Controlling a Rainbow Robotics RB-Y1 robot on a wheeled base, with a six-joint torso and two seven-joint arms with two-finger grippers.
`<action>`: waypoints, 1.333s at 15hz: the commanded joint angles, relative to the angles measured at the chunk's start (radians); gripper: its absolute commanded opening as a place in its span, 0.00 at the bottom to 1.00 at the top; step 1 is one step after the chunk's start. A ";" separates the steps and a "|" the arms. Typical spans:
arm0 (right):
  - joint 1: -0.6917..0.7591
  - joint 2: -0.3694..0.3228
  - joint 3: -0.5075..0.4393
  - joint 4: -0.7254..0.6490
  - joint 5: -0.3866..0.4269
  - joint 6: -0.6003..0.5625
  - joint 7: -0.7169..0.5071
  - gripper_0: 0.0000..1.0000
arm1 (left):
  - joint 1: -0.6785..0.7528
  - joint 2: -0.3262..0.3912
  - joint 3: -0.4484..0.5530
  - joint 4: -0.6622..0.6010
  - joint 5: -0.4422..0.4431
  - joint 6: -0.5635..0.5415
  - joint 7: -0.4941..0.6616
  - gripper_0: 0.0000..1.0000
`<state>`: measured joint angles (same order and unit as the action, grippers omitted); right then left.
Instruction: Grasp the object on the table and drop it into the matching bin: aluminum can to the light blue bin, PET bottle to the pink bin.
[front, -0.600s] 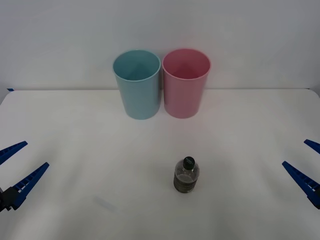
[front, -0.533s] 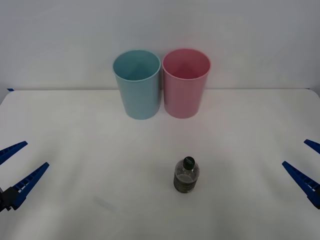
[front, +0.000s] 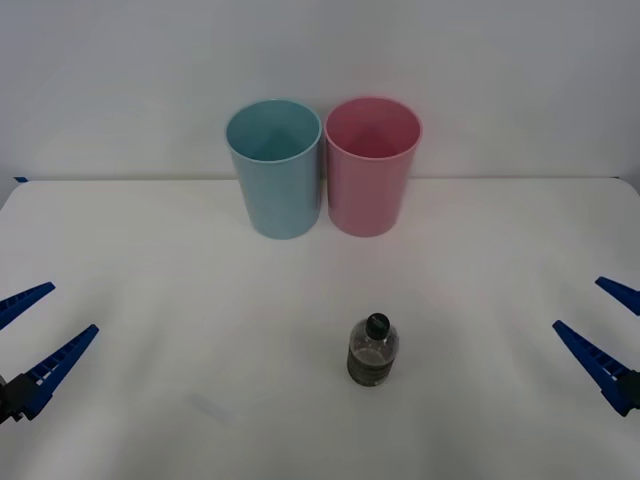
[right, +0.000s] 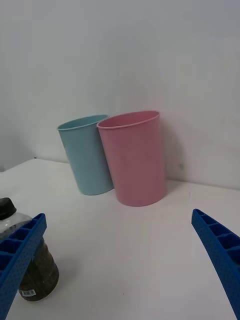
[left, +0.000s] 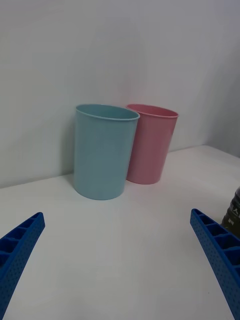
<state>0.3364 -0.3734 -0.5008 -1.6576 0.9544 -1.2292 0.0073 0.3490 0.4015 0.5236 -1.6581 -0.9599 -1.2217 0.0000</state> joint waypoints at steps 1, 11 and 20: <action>0.000 -0.018 0.024 0.001 0.012 -0.003 0.014 1.00 | 0.000 0.000 0.000 0.000 0.000 0.000 0.000 1.00; -0.016 -0.121 0.182 0.067 0.021 -0.026 0.146 1.00 | 0.000 0.000 0.000 0.000 0.000 0.000 0.000 1.00; -0.062 -0.127 0.337 0.133 0.037 0.028 0.332 1.00 | 0.000 0.000 0.000 0.000 0.000 0.000 0.000 1.00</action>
<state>0.2758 -0.5000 -0.1808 -1.5251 0.9894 -1.2116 0.3333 0.3490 0.4014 0.5236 -1.6581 -0.9599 -1.2217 0.0000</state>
